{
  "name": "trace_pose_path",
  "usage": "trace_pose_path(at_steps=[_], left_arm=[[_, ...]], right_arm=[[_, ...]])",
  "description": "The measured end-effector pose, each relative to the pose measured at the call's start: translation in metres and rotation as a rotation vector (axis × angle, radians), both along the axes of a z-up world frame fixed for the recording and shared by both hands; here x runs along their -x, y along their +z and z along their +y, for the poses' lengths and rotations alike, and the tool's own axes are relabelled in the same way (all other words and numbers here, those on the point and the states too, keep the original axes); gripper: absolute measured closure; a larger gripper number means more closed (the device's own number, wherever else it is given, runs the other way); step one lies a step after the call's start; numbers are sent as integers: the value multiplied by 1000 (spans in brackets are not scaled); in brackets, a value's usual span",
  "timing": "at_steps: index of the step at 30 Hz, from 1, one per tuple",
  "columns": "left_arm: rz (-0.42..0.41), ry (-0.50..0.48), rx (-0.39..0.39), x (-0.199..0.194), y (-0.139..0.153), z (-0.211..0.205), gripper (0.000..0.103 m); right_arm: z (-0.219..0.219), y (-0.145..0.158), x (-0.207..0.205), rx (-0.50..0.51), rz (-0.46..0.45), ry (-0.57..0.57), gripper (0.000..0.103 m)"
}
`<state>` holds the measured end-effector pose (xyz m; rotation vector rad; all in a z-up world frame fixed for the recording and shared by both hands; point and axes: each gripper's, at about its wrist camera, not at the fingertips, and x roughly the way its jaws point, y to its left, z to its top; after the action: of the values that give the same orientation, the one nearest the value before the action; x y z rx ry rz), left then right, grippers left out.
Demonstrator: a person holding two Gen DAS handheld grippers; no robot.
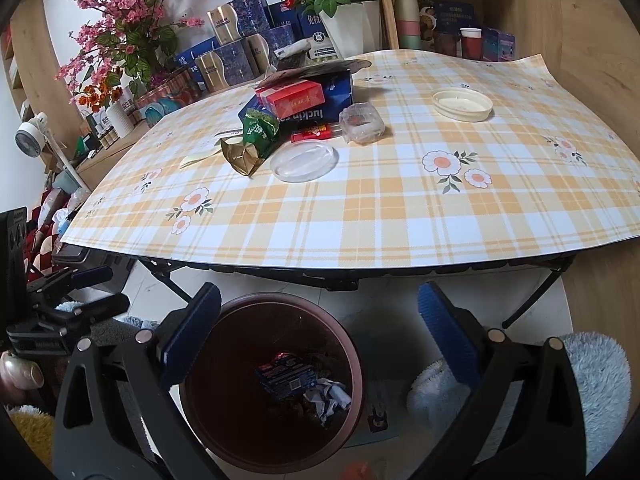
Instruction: Collect trash
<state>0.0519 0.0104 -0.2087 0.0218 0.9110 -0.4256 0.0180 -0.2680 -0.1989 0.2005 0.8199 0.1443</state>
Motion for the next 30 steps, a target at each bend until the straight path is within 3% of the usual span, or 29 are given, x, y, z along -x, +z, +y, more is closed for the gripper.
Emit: trace_pose_path(at_steps=[7,18,21,26,30], left_arm=[[-1,100,53,-2,5,22,12],[-14,123,131,-15,16,30,12],[-43,87,102,-28,26,18,12],[-67,19,84,-58,39,-16,12],[-53,-18,84,-93,43,-49,13]], right_arm=[[3,-2,-3,-6,14,31,6],[-6,18,-17,-20,-43,46,6],[-16,18,-30,-15,-13,33,6],[-24,15,-44,105,6,-7,6],[-39,8,-53,78,23,-54,6]])
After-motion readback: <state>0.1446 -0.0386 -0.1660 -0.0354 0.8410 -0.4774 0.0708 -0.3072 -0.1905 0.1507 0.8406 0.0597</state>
